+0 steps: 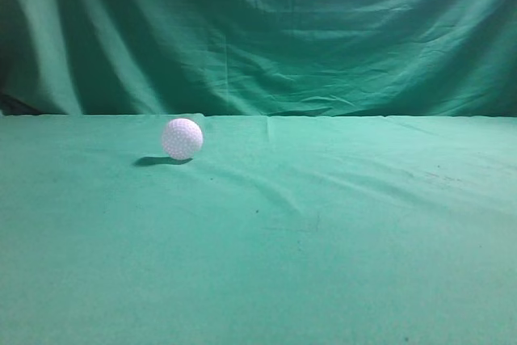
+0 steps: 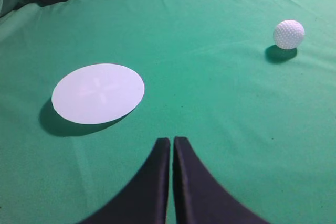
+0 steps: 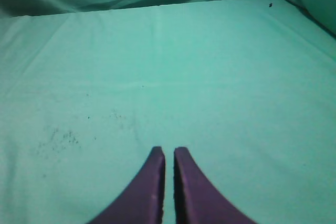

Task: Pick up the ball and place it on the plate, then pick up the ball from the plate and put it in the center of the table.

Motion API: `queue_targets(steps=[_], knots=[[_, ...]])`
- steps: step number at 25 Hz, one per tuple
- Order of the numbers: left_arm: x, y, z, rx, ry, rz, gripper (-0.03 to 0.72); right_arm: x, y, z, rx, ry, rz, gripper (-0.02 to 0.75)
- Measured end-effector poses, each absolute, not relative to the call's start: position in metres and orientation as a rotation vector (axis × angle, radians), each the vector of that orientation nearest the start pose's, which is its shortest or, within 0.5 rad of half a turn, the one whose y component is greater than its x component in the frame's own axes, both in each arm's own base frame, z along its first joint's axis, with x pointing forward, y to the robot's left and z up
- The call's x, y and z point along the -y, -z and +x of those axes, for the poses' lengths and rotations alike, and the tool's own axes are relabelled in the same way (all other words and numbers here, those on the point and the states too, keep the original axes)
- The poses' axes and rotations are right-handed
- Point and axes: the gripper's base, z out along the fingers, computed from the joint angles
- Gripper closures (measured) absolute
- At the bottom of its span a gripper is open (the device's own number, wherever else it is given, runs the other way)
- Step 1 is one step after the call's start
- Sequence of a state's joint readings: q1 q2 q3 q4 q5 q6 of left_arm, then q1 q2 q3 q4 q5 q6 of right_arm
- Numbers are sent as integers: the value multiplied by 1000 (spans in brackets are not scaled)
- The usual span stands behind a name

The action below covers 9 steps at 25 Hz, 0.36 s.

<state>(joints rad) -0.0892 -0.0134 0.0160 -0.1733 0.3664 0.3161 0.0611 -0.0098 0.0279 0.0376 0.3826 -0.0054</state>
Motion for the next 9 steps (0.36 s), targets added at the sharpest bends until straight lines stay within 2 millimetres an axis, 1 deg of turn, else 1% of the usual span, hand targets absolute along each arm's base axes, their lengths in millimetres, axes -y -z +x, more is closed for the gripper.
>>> queue_targets(steps=[9], knots=[[10, -176, 52, -1828, 12, 267, 688, -4, -170, 52, -1884, -75, -39, 684]])
